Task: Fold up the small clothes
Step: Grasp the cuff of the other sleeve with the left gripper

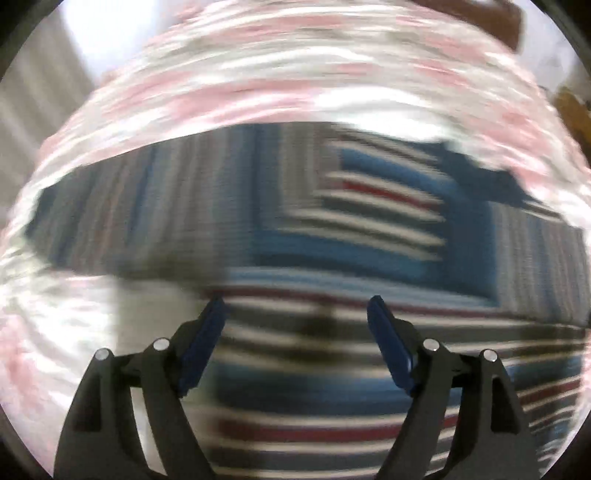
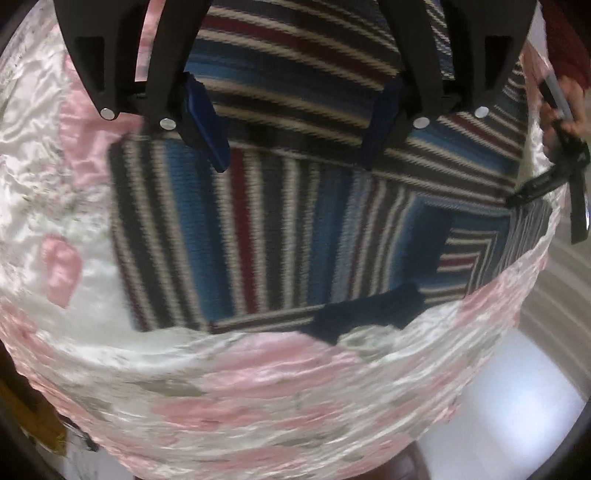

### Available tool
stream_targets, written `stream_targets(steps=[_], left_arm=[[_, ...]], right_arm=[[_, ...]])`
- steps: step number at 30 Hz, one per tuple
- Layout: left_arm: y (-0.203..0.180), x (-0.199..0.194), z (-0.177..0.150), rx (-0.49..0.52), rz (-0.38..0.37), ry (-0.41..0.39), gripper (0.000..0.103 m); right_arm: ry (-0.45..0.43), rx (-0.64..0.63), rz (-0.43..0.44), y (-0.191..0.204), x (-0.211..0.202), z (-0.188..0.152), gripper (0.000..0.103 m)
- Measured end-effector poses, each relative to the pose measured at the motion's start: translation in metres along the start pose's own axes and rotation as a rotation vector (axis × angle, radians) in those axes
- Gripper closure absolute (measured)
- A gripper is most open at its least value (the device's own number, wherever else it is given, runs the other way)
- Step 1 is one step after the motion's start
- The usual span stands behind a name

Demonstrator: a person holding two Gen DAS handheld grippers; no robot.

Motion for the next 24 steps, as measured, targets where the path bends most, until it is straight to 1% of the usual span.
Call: stream_targets(steps=[2,3,4,6,7,8,9,10,13,16,17,19,20,21,22,23,24], left_arm=[[0.073,-0.010,0.005,-0.072,0.091,-0.001,0.023],[0.098,-0.014,0.006,-0.105,0.115,0.000,0.023],[0.132,-0.017,0.008,-0.163,0.137,0.003,0.023],[0.186,-0.021,0.011,-0.274,0.141,0.014,0.023],[0.217,-0.022,0.011,-0.351,0.133,0.020,0.024],[0.236,-0.021,0.013,-0.400,0.129,0.026,0.030],[0.254,-0.020,0.013,-0.435,0.131,0.031,0.033],[0.270,-0.018,0.017,-0.463,0.115,0.031,0.033],[0.293,-0.012,0.036,-0.516,0.035,0.003,0.034],[0.299,-0.003,0.051,-0.555,-0.043,-0.032,0.034],[0.301,0.001,0.055,-0.564,-0.049,-0.034,0.035],[0.303,0.009,0.059,-0.577,-0.036,-0.043,0.039],[0.303,0.012,0.060,-0.575,-0.023,-0.044,0.044],[0.302,0.013,0.064,-0.573,-0.009,-0.040,0.056],[0.301,0.014,0.067,-0.565,0.006,-0.045,0.063],[0.300,0.015,0.068,-0.559,0.013,-0.049,0.081],[0.298,0.017,0.072,-0.561,0.004,-0.053,0.090]], right_arm=[[0.004,-0.012,0.005,0.009,0.004,-0.001,0.028],[0.010,-0.014,0.008,0.012,0.006,-0.002,0.028],[0.017,-0.012,0.013,0.015,0.009,-0.003,0.028],[0.027,-0.008,0.016,0.021,0.019,-0.004,0.028],[0.031,-0.008,0.012,0.020,0.022,-0.005,0.028],[0.035,-0.007,0.005,0.020,0.024,-0.006,0.028],[0.041,-0.004,-0.003,0.018,0.027,-0.008,0.028],[0.047,0.000,-0.007,0.016,0.030,-0.009,0.028],[0.060,0.012,-0.014,0.009,0.035,-0.012,0.028],[0.065,0.030,-0.001,0.006,0.040,-0.014,0.028],[0.064,0.030,0.000,0.005,0.041,-0.015,0.028],[0.059,0.022,0.000,0.005,0.042,-0.015,0.028],[0.059,0.018,-0.002,0.005,0.042,-0.016,0.028],[0.060,0.015,-0.002,0.005,0.043,-0.016,0.028],[0.059,0.014,-0.001,0.005,0.044,-0.017,0.028],[0.059,0.016,0.000,0.006,0.044,-0.017,0.028],[0.060,0.017,0.003,0.005,0.045,-0.018,0.028]])
Point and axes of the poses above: each gripper's, at about its wrist camera, not at the fingertips, and x roughly the way its jaws point, y to its left, z to its top, the point moved 8 cm from there along x, roughly the way its jaws point, and after that the axes turned 8 degrees about -z, right-handed, at the moved point
